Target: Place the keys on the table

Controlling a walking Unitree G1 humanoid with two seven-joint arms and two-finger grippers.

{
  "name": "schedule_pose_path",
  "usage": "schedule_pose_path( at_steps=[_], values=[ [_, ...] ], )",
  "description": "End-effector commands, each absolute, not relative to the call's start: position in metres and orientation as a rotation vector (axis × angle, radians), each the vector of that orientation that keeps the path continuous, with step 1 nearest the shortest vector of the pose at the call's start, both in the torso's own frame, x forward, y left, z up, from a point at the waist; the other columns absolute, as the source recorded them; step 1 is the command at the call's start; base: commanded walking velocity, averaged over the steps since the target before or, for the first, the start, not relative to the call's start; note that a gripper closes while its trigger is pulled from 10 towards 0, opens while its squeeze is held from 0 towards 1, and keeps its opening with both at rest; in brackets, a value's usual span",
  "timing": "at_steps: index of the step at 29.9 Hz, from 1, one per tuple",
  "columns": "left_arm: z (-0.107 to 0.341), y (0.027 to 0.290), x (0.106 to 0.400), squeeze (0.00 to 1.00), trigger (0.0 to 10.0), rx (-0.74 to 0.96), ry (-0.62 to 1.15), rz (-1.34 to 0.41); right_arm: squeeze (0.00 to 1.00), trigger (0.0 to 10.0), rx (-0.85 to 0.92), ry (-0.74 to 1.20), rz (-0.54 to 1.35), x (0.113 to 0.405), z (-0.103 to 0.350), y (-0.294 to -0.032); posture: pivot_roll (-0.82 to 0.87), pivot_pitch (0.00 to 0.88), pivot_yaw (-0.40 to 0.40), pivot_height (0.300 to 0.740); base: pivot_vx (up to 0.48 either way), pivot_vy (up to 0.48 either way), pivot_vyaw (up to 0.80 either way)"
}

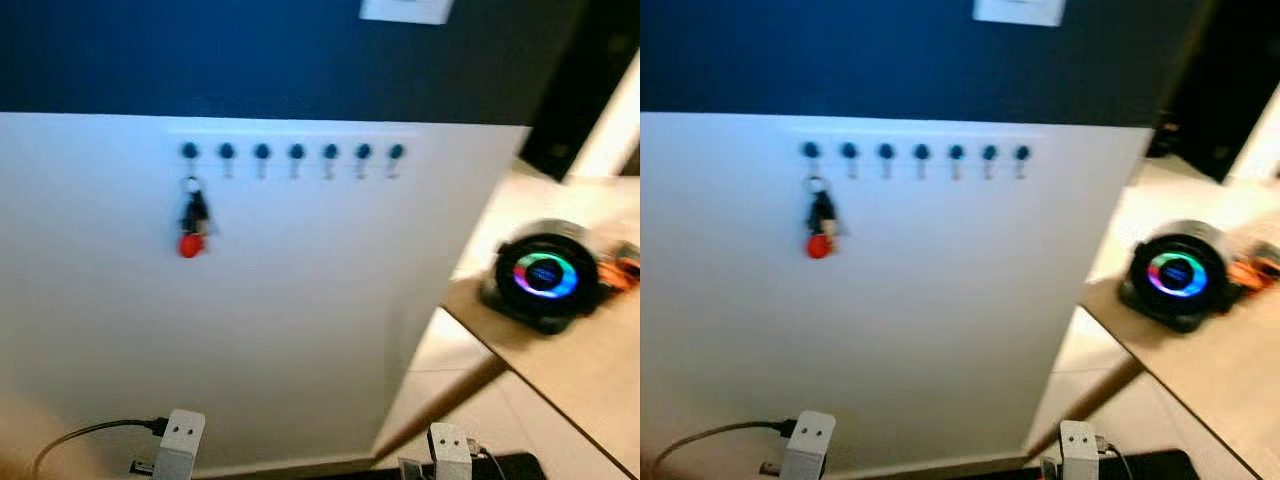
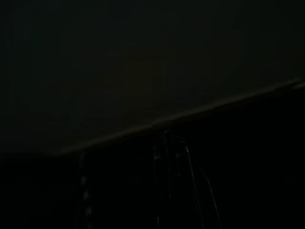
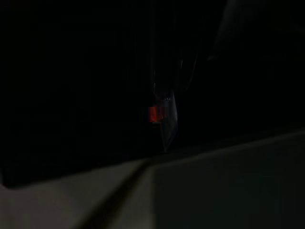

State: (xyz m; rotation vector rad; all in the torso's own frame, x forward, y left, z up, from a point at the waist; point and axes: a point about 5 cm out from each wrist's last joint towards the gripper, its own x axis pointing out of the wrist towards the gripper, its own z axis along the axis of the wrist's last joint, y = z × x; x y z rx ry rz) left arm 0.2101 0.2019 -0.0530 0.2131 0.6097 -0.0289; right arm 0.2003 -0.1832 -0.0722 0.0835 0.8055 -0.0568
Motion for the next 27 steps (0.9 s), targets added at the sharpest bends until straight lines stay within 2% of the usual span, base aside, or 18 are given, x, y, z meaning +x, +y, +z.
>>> schedule_pose_path(
  at_steps=[1, 27],
  values=[
    [-0.0559, 0.1972, 0.2070, 0.00, 10.0, 0.205, 0.619, -0.051, 0.00, 10.0, 0.088, 0.804, -0.058, 0.1985, -0.0731, -0.1824, 0.09, 0.004, -0.048, 0.740, 0.000, 0.000, -0.80],
    [-0.0524, 0.1987, 0.2072, 0.00, 10.0, 0.185, 0.568, -0.061, 0.00, 10.0, 0.082, 0.794, -0.014, 0.2007, -0.0726, -0.1741, 0.10, 0.008, -0.052, 0.740, 0.000, 0.000, -0.80]
  ],
)
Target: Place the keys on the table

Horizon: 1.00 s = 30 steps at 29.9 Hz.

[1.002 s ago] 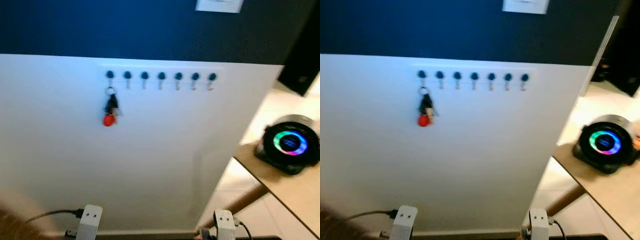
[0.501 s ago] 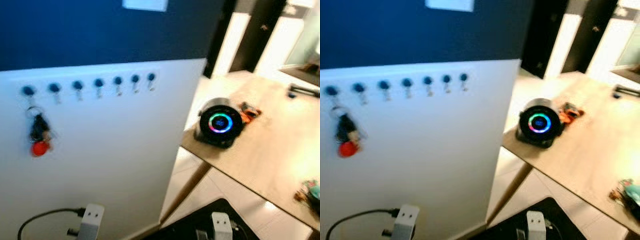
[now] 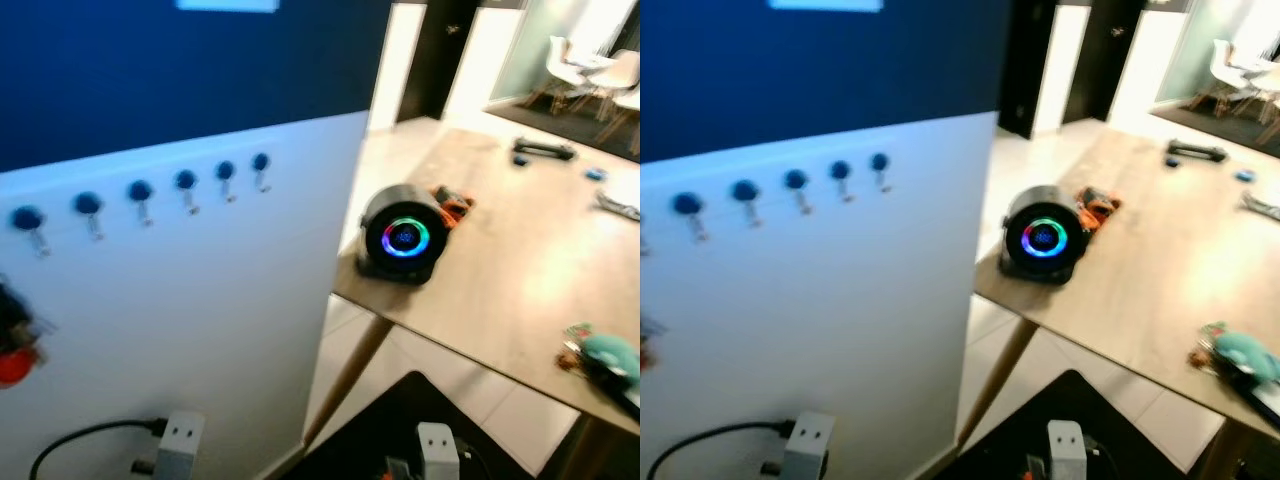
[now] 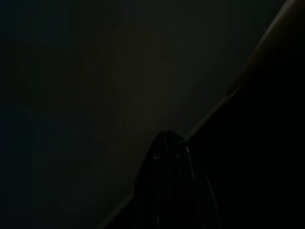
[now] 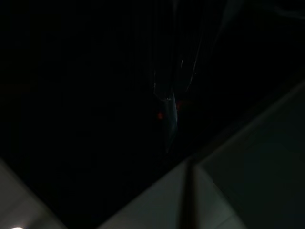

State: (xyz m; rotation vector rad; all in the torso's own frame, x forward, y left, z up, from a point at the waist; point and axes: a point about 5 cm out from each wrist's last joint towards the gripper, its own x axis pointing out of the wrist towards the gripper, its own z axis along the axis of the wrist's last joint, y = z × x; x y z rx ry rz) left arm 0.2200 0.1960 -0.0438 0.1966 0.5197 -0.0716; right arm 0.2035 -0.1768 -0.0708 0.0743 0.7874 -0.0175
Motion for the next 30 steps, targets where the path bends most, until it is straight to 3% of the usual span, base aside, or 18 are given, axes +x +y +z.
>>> schedule_pose_path(
  at_steps=[1, 30],
  values=[
    [-0.0520, 0.1986, 0.2074, 0.00, 10.0, 0.177, 0.562, -0.060, 0.00, 10.0, 0.080, 0.794, -0.010, 0.2007, -0.0726, -0.1738, 0.10, 0.010, -0.052, 0.740, 0.000, 0.000, -0.80],
    [-0.0503, 0.1990, 0.2066, 0.00, 10.0, 0.126, 0.531, -0.038, 0.00, 10.0, 0.064, 0.794, 0.025, 0.2022, -0.0720, -0.1712, 0.10, 0.012, -0.060, 0.740, 0.000, 0.000, -0.80]
  ],
)
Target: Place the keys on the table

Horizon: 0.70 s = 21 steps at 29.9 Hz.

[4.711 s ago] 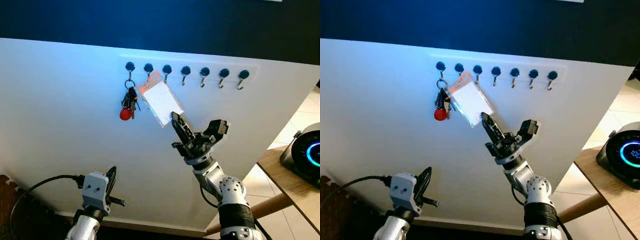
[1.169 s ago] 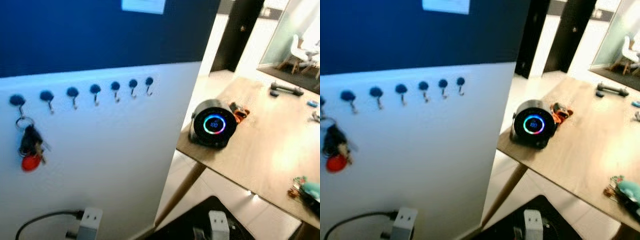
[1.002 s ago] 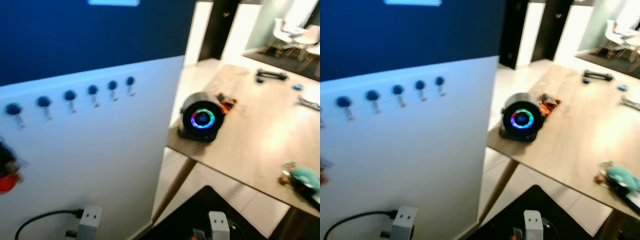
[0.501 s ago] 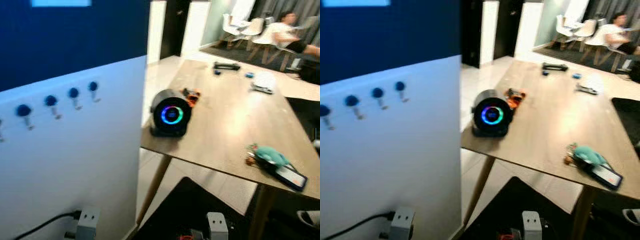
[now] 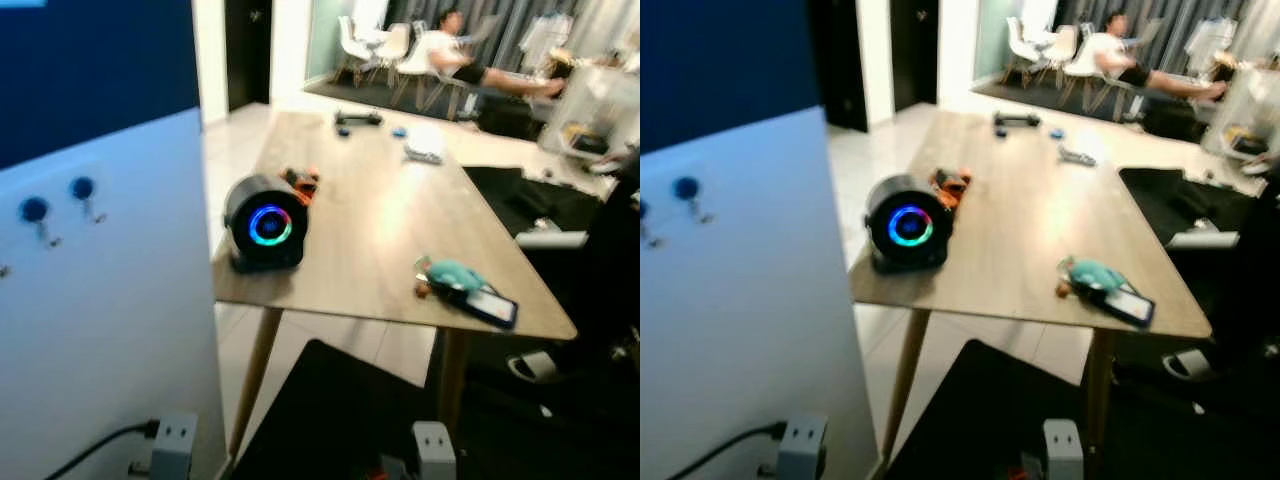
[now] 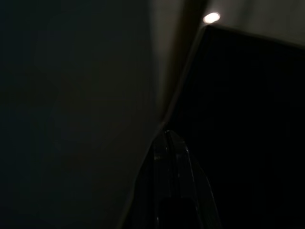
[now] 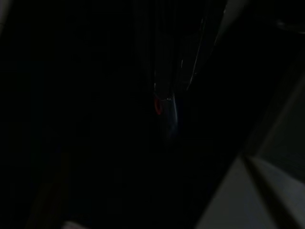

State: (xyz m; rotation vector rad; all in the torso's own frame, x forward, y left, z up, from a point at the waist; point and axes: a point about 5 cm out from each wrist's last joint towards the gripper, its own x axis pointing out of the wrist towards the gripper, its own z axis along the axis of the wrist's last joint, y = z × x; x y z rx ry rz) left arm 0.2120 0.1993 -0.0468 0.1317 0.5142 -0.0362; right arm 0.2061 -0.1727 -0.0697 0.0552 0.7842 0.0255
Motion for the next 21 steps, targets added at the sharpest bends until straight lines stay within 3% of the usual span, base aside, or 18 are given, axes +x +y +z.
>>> schedule_pose_path(
  at_steps=[1, 17, 21],
  values=[
    [-0.0502, 0.1988, 0.2066, 0.00, 10.0, 0.127, 0.529, -0.040, 0.00, 10.0, 0.064, 0.795, 0.025, 0.2021, -0.0721, -0.1713, 0.10, 0.011, -0.060, 0.740, 0.000, 0.000, -0.80],
    [-0.0496, 0.1983, 0.2076, 0.00, 10.0, 0.109, 0.521, -0.025, 0.00, 10.0, 0.057, 0.796, 0.031, 0.2033, -0.0715, -0.1724, 0.10, 0.014, -0.069, 0.740, 0.000, 0.000, -0.80],
    [-0.0488, 0.1983, 0.2072, 0.00, 10.0, 0.099, 0.507, -0.012, 0.00, 10.0, 0.048, 0.772, 0.050, 0.2052, -0.0697, -0.1708, 0.10, 0.016, -0.074, 0.740, 0.000, 0.000, 0.00]
  ],
)
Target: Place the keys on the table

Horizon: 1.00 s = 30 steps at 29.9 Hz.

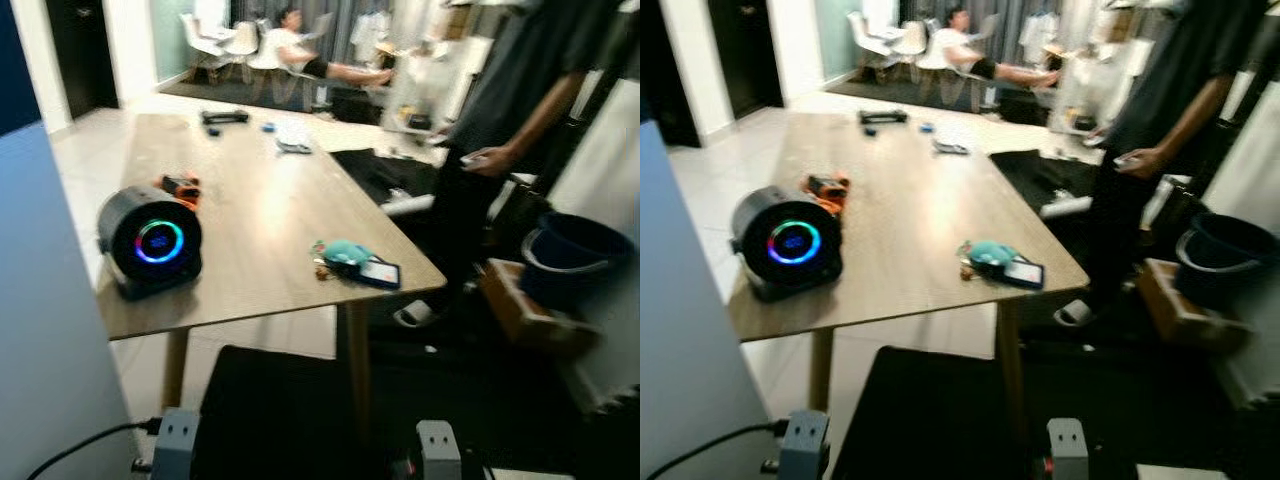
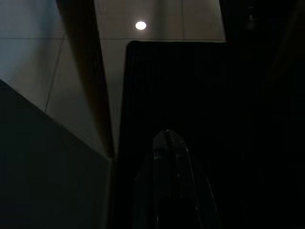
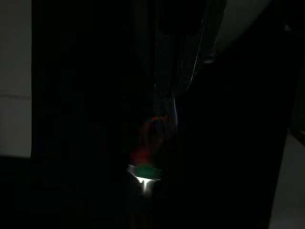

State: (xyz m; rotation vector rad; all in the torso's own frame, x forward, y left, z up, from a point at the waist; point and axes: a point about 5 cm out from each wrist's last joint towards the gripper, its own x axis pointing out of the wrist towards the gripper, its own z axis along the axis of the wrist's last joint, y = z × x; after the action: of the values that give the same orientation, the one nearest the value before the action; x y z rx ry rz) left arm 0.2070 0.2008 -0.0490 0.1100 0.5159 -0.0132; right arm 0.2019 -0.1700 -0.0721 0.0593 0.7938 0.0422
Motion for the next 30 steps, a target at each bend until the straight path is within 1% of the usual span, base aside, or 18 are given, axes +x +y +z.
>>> schedule_pose_path(
  at_steps=[1, 16, 20, 30],
  values=[
    [-0.0486, 0.1984, 0.2073, 0.00, 10.0, 0.100, 0.504, -0.009, 0.00, 10.0, 0.046, 0.772, 0.052, 0.2053, -0.0697, -0.1706, 0.10, 0.018, -0.075, 0.740, 0.000, 0.000, 0.00],
    [-0.0484, 0.1958, 0.2059, 0.00, 10.0, 0.088, 0.487, 0.003, 0.00, 10.0, 0.031, 0.764, 0.063, 0.2078, -0.0681, -0.1714, 0.10, 0.033, -0.087, 0.740, 0.000, 0.000, 0.00],
    [-0.0482, 0.1946, 0.2065, 0.00, 10.0, 0.086, 0.484, 0.003, 0.00, 10.0, 0.028, 0.760, 0.068, 0.2087, -0.0675, -0.1713, 0.10, 0.033, -0.093, 0.740, 0.000, -0.268, 0.00],
    [-0.0472, 0.1903, 0.2091, 0.00, 10.0, 0.075, 0.475, 0.002, 0.00, 10.0, 0.019, 0.753, 0.077, 0.2108, -0.0660, -0.1728, 0.09, 0.037, -0.096, 0.740, 0.000, -0.430, 0.00]
  ],
)
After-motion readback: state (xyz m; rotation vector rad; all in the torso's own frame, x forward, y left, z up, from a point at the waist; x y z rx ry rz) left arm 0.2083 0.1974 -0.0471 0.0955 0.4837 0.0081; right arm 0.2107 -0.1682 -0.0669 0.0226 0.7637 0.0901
